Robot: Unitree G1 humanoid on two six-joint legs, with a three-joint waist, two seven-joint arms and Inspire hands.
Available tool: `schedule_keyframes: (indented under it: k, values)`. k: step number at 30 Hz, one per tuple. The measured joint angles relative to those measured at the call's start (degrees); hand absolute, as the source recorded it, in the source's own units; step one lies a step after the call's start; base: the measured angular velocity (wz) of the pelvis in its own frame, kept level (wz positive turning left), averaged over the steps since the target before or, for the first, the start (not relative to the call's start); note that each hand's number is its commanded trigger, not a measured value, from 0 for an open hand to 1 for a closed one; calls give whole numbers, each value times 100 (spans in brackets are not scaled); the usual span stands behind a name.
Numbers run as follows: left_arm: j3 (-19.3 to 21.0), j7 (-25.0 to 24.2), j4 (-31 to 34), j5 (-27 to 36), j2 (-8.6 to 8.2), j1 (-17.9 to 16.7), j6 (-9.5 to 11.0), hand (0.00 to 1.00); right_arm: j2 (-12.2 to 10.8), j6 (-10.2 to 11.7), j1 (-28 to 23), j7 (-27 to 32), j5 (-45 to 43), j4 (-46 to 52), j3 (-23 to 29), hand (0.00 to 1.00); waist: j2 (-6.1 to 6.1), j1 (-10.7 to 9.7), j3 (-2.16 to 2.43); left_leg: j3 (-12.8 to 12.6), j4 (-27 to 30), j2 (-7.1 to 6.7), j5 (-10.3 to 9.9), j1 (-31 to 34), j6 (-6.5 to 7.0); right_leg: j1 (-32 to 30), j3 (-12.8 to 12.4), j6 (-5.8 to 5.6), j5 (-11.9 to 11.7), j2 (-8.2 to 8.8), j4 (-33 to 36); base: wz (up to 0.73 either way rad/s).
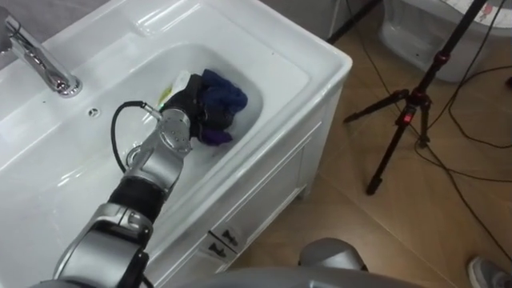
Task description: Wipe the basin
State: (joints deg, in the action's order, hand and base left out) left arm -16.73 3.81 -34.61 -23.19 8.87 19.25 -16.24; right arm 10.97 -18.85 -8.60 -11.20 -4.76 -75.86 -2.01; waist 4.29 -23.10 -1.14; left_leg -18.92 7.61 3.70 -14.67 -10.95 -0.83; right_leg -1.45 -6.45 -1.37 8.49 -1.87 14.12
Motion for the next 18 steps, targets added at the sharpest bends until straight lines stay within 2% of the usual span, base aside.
schedule_keyframes:
  k: [4, 8, 13, 15, 18]
  values:
    - [91, 9, -402, 0, -46, -2, 163, 100, 3, 6, -9, 30, 9, 26, 5, 0, 0, 73, 2, -26, 0, 11, 0, -90, -1, 98, -31, 8, -5, -21, -47, -5]
    - [311, 99, -815, -227, -52, -149, 392, 100, -10, 56, -28, 95, 1, 72, 174, 0, -28, 261, 4, -46, -27, 11, -1, -169, -3, 142, -56, 9, -4, -37, -45, -4]
    - [618, 286, -895, -400, -41, -520, 474, 100, -27, 54, -68, 177, 24, 195, 330, 0, -122, 459, 54, 23, -23, 9, -3, -214, -6, 208, -51, 9, -2, -35, -64, 0]
    - [773, 351, -935, -560, -43, -708, 627, 100, -40, 58, -107, 173, -6, 221, 394, 0, -174, 544, 103, 94, -26, 16, -4, -289, -7, 340, -15, 10, -2, -34, -179, 12]
    - [966, 432, -977, -942, -36, -912, 758, 100, -52, 67, -122, 167, -24, 231, 614, 0, -171, 682, 113, 128, -80, 31, -19, -329, -27, 408, 17, 8, -22, -43, -217, 7]
